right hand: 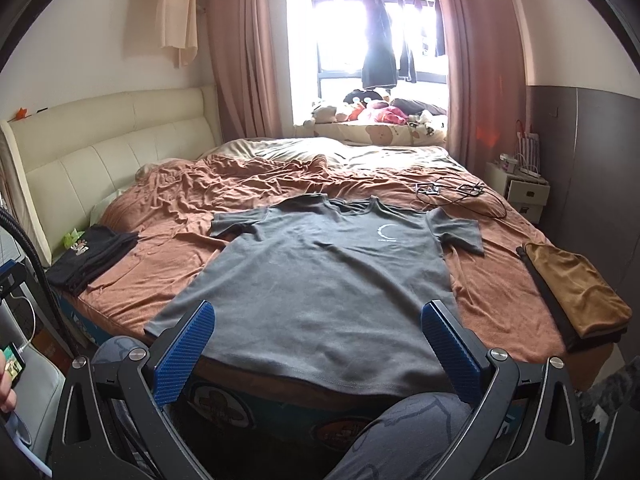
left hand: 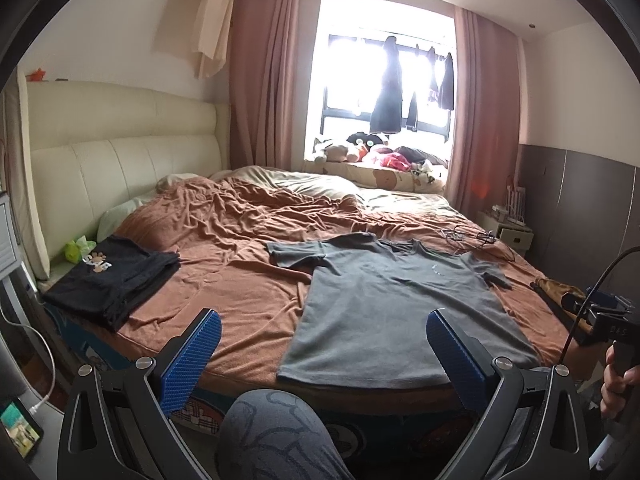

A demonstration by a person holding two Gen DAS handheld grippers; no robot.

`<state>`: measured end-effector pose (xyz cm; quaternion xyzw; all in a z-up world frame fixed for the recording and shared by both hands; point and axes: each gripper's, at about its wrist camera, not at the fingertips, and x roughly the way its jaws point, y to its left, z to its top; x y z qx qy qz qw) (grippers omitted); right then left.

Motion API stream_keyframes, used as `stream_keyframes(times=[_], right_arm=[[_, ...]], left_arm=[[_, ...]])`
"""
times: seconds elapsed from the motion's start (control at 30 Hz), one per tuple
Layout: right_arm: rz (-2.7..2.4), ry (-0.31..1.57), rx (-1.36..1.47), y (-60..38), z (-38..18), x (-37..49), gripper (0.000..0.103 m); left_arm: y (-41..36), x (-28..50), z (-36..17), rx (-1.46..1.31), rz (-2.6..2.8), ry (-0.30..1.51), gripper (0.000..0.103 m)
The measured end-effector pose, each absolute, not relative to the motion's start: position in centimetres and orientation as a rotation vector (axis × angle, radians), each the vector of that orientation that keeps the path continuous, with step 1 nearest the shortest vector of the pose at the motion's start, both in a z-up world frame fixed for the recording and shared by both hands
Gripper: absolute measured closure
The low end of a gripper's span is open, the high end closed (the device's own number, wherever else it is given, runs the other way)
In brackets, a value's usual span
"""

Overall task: Fold small clothes
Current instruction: 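Move both tools down toward the sleeve and side of the grey t-shirt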

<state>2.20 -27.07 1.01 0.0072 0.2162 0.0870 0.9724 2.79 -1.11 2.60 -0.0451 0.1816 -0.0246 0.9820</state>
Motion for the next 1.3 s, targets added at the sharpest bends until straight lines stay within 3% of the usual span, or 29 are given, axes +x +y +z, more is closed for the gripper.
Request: stream_keyframes(times=[1.13, 1.3], right_arm=[[0.158, 0.592, 0.019, -22.1, 1.0, 25.1, 0.0], [0.187, 0.627, 0.028, -21.4, 1.0, 29.4, 0.0]], left_arm=[[5.3, 27.4, -0.6, -0.186, -0.061, 0.557, 0.0], [5.9, 32.3, -1.2, -0.19, -0.068, 0.599, 0.005]])
